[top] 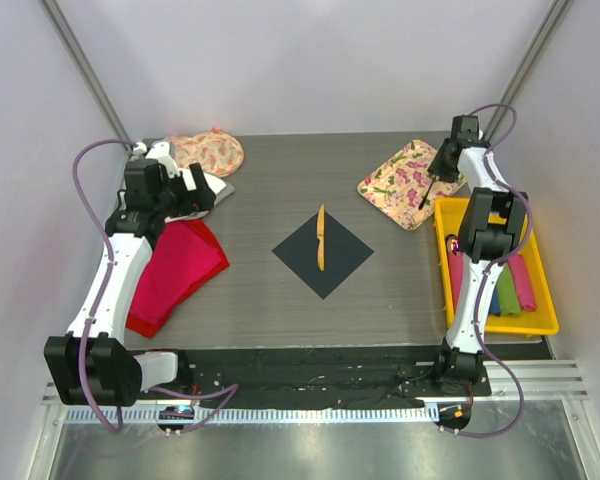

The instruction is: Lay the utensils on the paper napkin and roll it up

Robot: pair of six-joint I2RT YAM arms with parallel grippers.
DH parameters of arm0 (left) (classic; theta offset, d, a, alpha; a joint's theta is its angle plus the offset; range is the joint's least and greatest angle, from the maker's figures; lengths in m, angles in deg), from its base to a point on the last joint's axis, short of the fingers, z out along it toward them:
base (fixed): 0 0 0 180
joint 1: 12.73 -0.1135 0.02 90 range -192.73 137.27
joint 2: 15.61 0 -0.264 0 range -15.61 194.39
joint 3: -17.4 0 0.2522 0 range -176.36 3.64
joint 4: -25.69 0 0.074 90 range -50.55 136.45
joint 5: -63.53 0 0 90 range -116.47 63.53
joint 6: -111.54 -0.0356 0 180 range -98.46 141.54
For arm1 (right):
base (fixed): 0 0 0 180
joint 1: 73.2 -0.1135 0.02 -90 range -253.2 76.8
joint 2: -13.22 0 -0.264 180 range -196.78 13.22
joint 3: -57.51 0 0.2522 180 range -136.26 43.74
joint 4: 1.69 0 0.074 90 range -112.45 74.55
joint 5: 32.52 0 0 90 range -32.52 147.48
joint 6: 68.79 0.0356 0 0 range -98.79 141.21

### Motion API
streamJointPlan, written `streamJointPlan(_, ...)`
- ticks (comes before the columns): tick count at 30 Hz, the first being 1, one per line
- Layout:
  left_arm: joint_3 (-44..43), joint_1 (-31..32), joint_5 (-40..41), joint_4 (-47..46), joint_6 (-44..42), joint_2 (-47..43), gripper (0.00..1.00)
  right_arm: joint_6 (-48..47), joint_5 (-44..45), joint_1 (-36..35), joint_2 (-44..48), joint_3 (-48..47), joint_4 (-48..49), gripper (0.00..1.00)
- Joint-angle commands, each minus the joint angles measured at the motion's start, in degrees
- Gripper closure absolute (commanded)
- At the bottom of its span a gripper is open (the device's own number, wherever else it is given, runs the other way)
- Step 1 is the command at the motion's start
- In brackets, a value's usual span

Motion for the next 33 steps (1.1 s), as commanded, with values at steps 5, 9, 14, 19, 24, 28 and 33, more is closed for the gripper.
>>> streamJointPlan(5,-1.32,-0.14,0.62,-0.65,-0.74,0.69,0.00,0.62,1.59,-0.03,-2.95,-4.09,4.03,0.61)
streamJointPlan(9,-1.58,-0.14,2.90,-0.74,-0.65,1.13,0.00,0.19,2.37,-0.03,-3.83,-3.47,4.30,0.62)
streamJointPlan(14,-2.11,-0.14,4.05,0.05,-0.39,2.45,0.00,-0.34,2.64,0.05,-4.36,-2.33,5.26,0.75)
streamJointPlan(19,-3.07,-0.14,5.37,0.40,-0.04,3.33,0.00,-0.60,0.80,0.05,-4.45,-2.50,5.26,0.99)
streamJointPlan(24,-3.16,-0.14,6.34,-1.35,-0.03,2.54,0.00,-1.83,-1.49,0.05,-0.25,-2.68,5.09,0.99)
streamJointPlan(28,-4.13,-0.14,6.00,-2.23,-0.99,2.71,0.00,-2.45,-5.88,-0.47,5.47,-1.45,5.18,0.99)
streamJointPlan(33,-6.06,-0.22,3.09,-2.41,-0.74,1.75,0.00,-3.50,-10.71,-4.41,14.17,4.07,3.69,0.99)
